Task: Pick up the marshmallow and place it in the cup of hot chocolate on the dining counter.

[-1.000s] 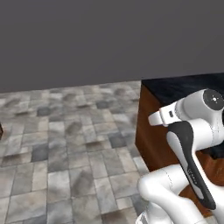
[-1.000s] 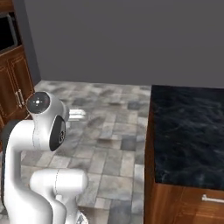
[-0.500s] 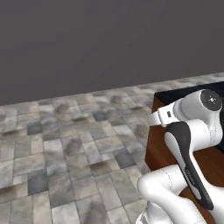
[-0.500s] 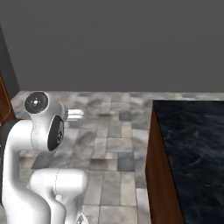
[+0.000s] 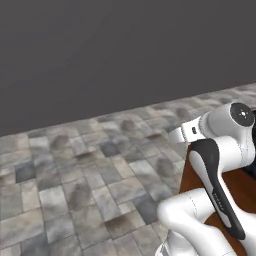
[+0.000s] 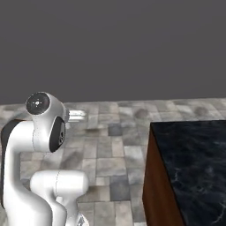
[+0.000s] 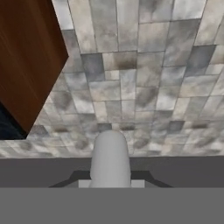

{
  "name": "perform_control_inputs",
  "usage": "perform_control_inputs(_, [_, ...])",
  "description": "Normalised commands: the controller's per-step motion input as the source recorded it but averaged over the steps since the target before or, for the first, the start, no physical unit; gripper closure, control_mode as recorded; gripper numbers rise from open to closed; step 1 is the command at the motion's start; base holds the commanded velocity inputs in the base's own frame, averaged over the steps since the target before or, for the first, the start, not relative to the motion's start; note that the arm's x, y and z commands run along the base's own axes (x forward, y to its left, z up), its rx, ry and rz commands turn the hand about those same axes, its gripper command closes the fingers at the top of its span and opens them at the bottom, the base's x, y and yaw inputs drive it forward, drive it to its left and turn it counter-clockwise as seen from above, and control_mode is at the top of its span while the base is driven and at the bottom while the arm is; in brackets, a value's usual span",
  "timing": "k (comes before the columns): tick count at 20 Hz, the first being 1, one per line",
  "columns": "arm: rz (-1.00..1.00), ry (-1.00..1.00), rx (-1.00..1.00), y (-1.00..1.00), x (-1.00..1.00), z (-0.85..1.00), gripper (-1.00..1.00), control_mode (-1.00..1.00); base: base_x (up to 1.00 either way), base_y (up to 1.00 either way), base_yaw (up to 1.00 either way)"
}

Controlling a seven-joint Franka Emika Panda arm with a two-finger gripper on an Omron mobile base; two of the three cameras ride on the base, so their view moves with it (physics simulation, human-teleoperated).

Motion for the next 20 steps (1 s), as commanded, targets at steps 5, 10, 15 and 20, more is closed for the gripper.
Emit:
perform_control_inputs(5, [0.00,0.00,0.00,0.00,0.00,0.00,1.00,1.00,1.00,0.18,-0.26])
perform_control_inputs(10, [0.00,0.00,0.00,0.00,0.00,0.00,1.00,1.00,1.00,0.23,-0.35])
perform_control_inputs(15, [0.00,0.00,0.00,0.00,0.00,0.00,1.00,1.00,1.00,0.38,-0.48])
perform_control_inputs(20, [0.00,0.00,0.00,0.00,0.00,0.00,1.00,1.00,1.00,0.45,-0.53])
